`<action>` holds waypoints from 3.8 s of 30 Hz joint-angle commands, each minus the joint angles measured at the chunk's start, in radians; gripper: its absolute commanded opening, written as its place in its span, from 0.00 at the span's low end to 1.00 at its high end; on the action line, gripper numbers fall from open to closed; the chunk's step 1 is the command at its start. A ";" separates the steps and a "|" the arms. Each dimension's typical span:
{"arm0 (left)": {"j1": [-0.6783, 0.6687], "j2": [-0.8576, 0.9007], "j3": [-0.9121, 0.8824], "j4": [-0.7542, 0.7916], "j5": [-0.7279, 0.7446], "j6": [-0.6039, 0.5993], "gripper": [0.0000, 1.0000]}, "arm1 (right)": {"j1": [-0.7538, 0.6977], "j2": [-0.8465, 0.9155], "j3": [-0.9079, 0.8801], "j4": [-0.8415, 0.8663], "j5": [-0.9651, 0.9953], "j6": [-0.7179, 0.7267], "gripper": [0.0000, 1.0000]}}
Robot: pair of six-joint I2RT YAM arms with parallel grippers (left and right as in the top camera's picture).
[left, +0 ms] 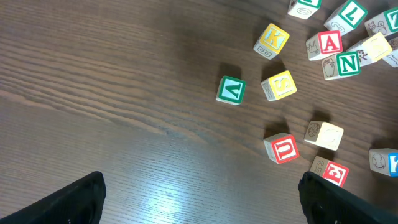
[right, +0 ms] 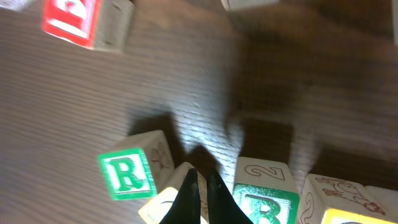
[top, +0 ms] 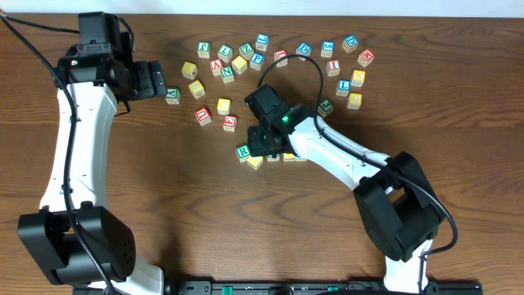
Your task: Spell out ROBOT
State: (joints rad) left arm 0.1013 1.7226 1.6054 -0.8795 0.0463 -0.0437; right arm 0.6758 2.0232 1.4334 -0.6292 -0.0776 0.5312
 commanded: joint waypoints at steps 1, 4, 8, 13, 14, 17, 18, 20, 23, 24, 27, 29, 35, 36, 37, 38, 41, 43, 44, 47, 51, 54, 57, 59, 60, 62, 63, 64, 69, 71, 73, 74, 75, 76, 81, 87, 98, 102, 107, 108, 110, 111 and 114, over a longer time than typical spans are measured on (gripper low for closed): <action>0.001 -0.002 0.015 -0.002 -0.013 0.014 0.98 | 0.005 0.025 0.012 -0.018 0.021 0.017 0.01; 0.001 -0.002 0.015 -0.002 -0.013 0.014 0.98 | 0.005 0.025 0.012 -0.039 0.039 0.048 0.01; 0.001 -0.002 0.015 -0.002 -0.013 0.014 0.98 | -0.003 0.025 0.012 -0.058 0.054 0.068 0.01; 0.001 -0.002 0.015 -0.002 -0.013 0.014 0.97 | -0.024 0.025 0.012 -0.074 0.057 0.086 0.01; 0.001 -0.002 0.015 -0.002 -0.013 0.014 0.98 | -0.027 0.024 0.013 -0.074 0.055 0.086 0.01; 0.002 -0.002 0.015 -0.002 -0.013 0.014 0.97 | -0.028 0.023 0.024 -0.081 0.048 0.085 0.01; 0.001 -0.002 0.015 -0.002 -0.013 0.014 0.98 | -0.028 0.019 0.032 -0.089 0.048 0.085 0.01; 0.001 -0.002 0.015 -0.002 -0.013 0.014 0.98 | -0.028 0.012 0.047 -0.097 0.047 0.082 0.01; 0.001 -0.002 0.015 -0.002 -0.013 0.014 0.97 | -0.028 -0.008 0.074 -0.096 0.013 0.047 0.01; 0.001 -0.002 0.015 -0.002 -0.013 0.014 0.98 | -0.027 -0.013 0.080 -0.097 0.003 0.040 0.01; 0.002 -0.002 0.015 -0.002 -0.013 0.014 0.98 | -0.027 -0.016 0.091 -0.085 -0.061 0.007 0.01; 0.001 -0.002 0.015 -0.002 -0.013 0.014 0.98 | -0.024 -0.015 0.090 -0.069 -0.111 -0.018 0.01; 0.001 -0.002 0.015 -0.002 -0.013 0.014 0.97 | 0.029 -0.013 0.090 -0.050 -0.118 -0.055 0.01; 0.001 -0.002 0.015 -0.002 -0.013 0.014 0.98 | 0.036 -0.013 0.090 -0.047 -0.116 -0.055 0.01; 0.001 -0.002 0.015 -0.002 -0.013 0.014 0.98 | 0.044 -0.012 0.090 -0.043 -0.116 -0.055 0.01; 0.001 -0.002 0.015 -0.002 -0.013 0.014 0.98 | 0.048 -0.012 0.090 -0.040 -0.116 -0.054 0.01; 0.001 -0.002 0.015 -0.002 -0.013 0.014 0.98 | 0.053 -0.009 0.090 -0.034 -0.116 -0.053 0.01; 0.002 -0.002 0.015 -0.002 -0.013 0.014 0.98 | 0.053 -0.007 0.089 -0.032 -0.116 -0.053 0.01; 0.001 -0.002 0.015 -0.002 -0.013 0.014 0.98 | 0.053 -0.007 0.089 -0.032 -0.116 -0.053 0.01; 0.002 -0.002 0.015 -0.002 -0.013 0.014 0.97 | 0.058 -0.007 0.089 -0.032 -0.116 -0.053 0.01; 0.002 -0.002 0.015 -0.002 -0.013 0.014 0.98 | 0.075 -0.006 0.089 -0.032 -0.116 -0.054 0.01; 0.001 -0.002 0.015 -0.002 -0.013 0.014 0.98 | 0.085 -0.006 0.089 -0.034 -0.115 -0.061 0.01; 0.001 -0.002 0.015 -0.002 -0.013 0.014 0.98 | 0.085 -0.006 0.089 -0.040 -0.116 -0.085 0.01; 0.001 -0.002 0.015 -0.002 -0.013 0.014 0.98 | 0.085 -0.007 0.089 -0.040 -0.117 -0.112 0.01; 0.001 -0.002 0.015 -0.002 -0.013 0.014 0.98 | 0.085 -0.007 0.089 -0.039 -0.117 -0.122 0.01; 0.001 -0.002 0.015 -0.002 -0.013 0.014 0.98 | 0.084 -0.010 0.092 -0.033 -0.116 -0.129 0.01; 0.001 -0.002 0.015 -0.002 -0.013 0.014 0.97 | 0.082 -0.010 0.094 -0.031 -0.116 -0.129 0.01; 0.001 -0.002 0.015 -0.002 -0.013 0.014 0.98 | 0.078 -0.013 0.100 -0.031 -0.116 -0.129 0.01; 0.001 -0.002 0.015 -0.002 -0.013 0.014 0.98 | 0.035 -0.016 0.110 -0.035 -0.092 -0.087 0.01; 0.001 -0.002 0.015 -0.002 -0.013 0.014 0.97 | 0.022 -0.013 0.109 -0.040 -0.060 -0.072 0.01; 0.001 -0.002 0.015 -0.002 -0.013 0.014 0.98 | 0.013 -0.010 0.109 -0.037 -0.036 -0.064 0.01; 0.001 -0.002 0.015 -0.002 -0.013 0.014 0.98 | 0.011 -0.008 0.109 -0.035 -0.029 -0.063 0.02; 0.002 -0.002 0.015 -0.002 -0.013 0.014 0.98 | 0.011 -0.005 0.109 -0.034 -0.021 -0.059 0.01; 0.001 -0.002 0.015 -0.002 -0.013 0.014 0.98 | 0.011 0.002 0.109 -0.035 -0.007 -0.050 0.01; 0.001 -0.002 0.015 -0.002 -0.013 0.014 0.98 | 0.011 0.039 0.109 -0.014 -0.002 -0.040 0.01; 0.001 -0.002 0.015 -0.002 -0.013 0.014 0.98 | 0.020 0.072 0.109 0.000 -0.044 -0.058 0.01; 0.002 -0.002 0.015 -0.002 -0.013 0.014 0.98 | 0.028 0.111 0.109 0.012 -0.145 -0.107 0.01; 0.001 -0.002 0.015 -0.002 -0.013 0.014 0.98 | 0.039 0.116 0.109 0.040 -0.192 -0.125 0.01; 0.002 -0.002 0.015 -0.002 -0.013 0.014 0.97 | 0.047 0.124 0.109 0.053 -0.269 -0.147 0.01; 0.001 -0.002 0.015 -0.002 -0.013 0.014 0.98 | 0.048 0.124 0.109 0.053 -0.274 -0.147 0.01; 0.001 -0.002 0.015 -0.002 -0.013 0.014 0.98 | 0.053 0.124 0.109 0.050 -0.276 -0.147 0.01; 0.001 -0.002 0.015 -0.002 -0.013 0.014 0.98 | 0.055 0.124 0.109 0.050 -0.278 -0.146 0.01; 0.002 -0.002 0.015 -0.002 -0.013 0.014 0.98 | 0.057 0.124 0.109 0.036 -0.282 -0.126 0.01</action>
State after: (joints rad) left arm 0.1013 1.7226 1.6054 -0.8795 0.0463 -0.0437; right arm 0.7254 2.1368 1.5261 -0.5823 -0.3302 0.4046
